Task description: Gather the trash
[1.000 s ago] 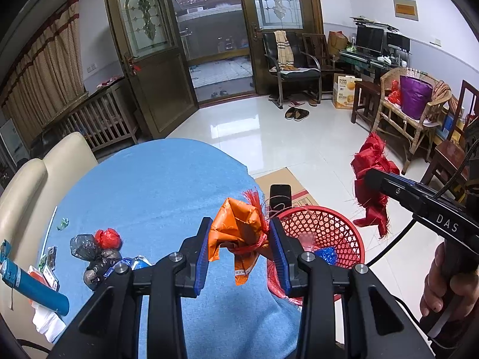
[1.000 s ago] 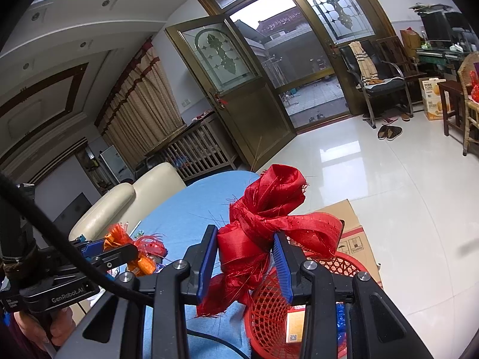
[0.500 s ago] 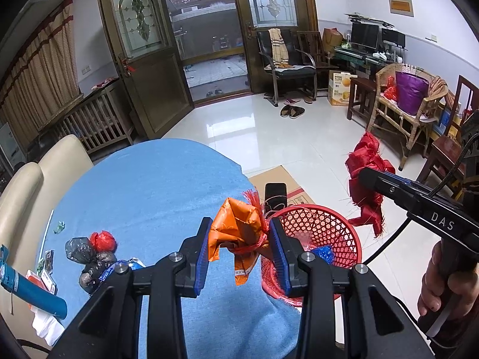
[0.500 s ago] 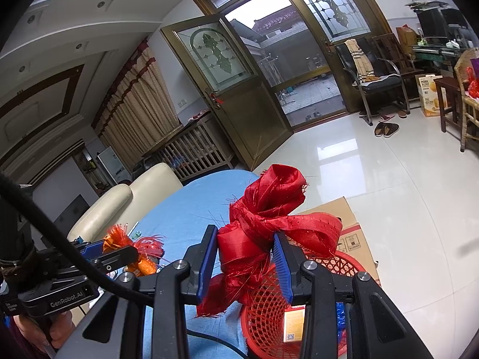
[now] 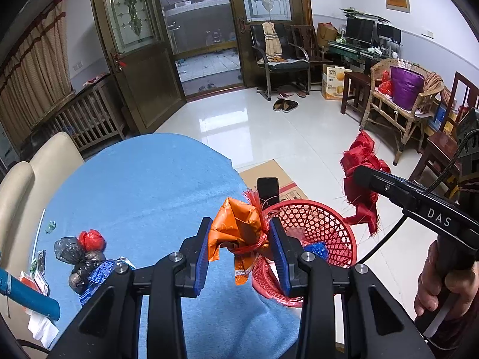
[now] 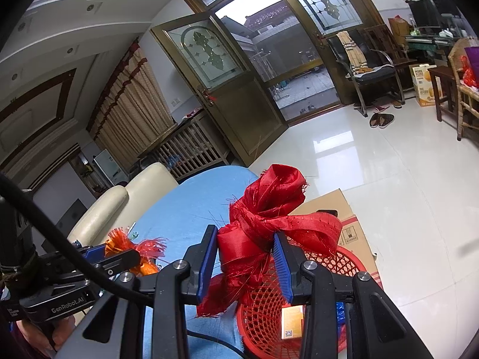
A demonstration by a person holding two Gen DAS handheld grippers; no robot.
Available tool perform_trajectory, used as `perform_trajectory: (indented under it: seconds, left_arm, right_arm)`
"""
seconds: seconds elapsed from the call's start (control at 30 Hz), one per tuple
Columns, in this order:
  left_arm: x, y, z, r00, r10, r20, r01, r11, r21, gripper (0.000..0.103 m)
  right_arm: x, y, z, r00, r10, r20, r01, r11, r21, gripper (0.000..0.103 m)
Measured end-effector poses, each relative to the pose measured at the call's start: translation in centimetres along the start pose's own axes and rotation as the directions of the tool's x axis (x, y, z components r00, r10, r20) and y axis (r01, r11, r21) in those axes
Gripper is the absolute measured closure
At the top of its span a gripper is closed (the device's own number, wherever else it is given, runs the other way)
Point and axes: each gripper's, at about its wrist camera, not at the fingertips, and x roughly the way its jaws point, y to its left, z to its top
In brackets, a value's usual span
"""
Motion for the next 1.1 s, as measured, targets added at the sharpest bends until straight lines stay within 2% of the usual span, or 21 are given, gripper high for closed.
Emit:
perform_trajectory:
  seconds: [0.6,1.1]
  left_arm:
    - [2.6,-1.4,0.0,0.998,-0.035,-0.056,0.037,0.999,0.026,0.064]
    - [5.3,-2.8,-0.1,0.990,-0.090,-0.105,0.096,0.994,0.053,0.063]
  right_arm:
    - [2.5,-4.3,-0.5,0.996,-0.011,-0.084,0.022,0.991,0.129,0.064]
    - [5.4,-7.9,-1.8,0.982,-0.022,-0.187,0.066,0.971,0.230,0.064]
